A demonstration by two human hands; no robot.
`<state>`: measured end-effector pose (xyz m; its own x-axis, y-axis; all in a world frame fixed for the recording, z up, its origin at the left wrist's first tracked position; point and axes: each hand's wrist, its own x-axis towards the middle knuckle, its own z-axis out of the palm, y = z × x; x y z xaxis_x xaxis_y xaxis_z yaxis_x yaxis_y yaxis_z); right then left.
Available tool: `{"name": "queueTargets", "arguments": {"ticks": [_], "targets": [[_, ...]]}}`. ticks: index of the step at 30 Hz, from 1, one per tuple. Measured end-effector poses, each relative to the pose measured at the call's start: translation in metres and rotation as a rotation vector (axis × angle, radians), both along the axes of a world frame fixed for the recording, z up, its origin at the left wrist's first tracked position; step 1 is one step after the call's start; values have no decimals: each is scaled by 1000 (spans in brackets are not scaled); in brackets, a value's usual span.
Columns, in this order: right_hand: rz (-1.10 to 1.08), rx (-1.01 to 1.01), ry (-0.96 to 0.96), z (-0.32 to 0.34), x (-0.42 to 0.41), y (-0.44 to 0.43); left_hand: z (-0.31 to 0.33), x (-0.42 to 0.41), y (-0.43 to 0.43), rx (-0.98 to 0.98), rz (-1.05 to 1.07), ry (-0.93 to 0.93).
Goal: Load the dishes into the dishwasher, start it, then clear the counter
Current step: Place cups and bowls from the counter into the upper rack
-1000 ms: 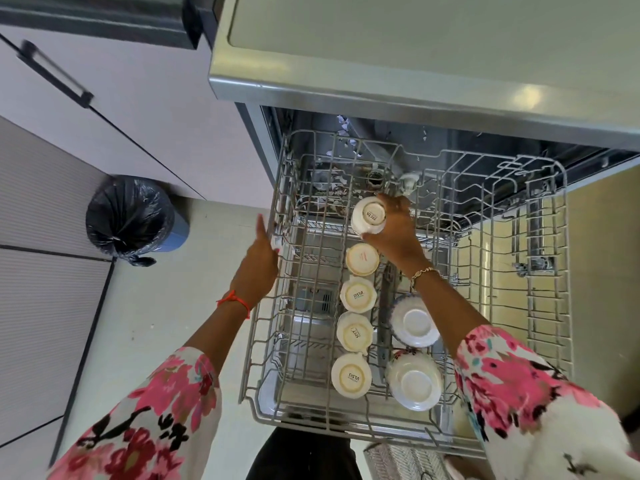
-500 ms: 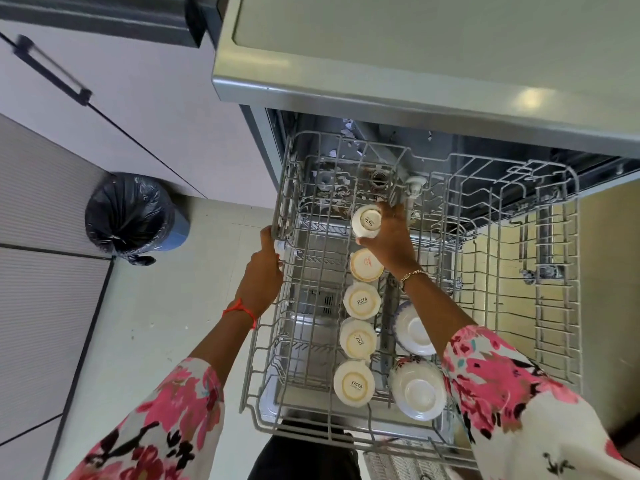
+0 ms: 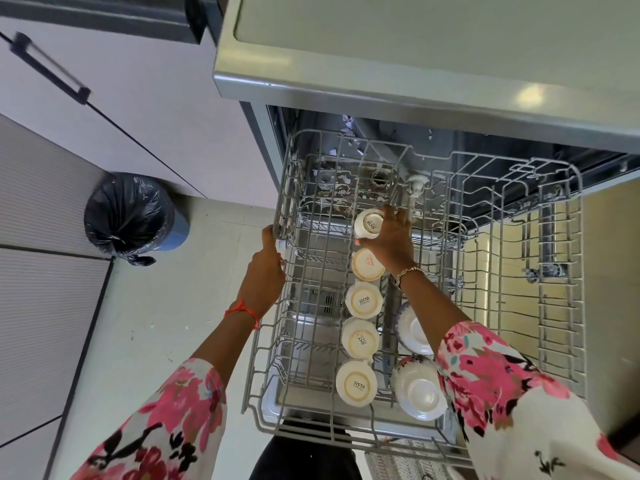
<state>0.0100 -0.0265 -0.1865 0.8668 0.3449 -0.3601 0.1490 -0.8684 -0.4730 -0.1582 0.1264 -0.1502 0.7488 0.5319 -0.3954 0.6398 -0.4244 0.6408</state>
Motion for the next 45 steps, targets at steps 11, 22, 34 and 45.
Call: {"name": "queueTargets", "arguments": {"ticks": [11, 22, 34, 45], "targets": [[-76, -25, 47, -2, 0, 4, -3, -1, 1, 7, -11, -27], [-56, -57, 58, 1, -1, -3, -1, 1, 3, 9, -34, -16], [391, 124, -292, 125, -107, 74, 84, -98, 82, 15, -223, 162], [773, 50, -393, 153, -235, 278, 154, -242, 274, 137, -96, 47]]}}
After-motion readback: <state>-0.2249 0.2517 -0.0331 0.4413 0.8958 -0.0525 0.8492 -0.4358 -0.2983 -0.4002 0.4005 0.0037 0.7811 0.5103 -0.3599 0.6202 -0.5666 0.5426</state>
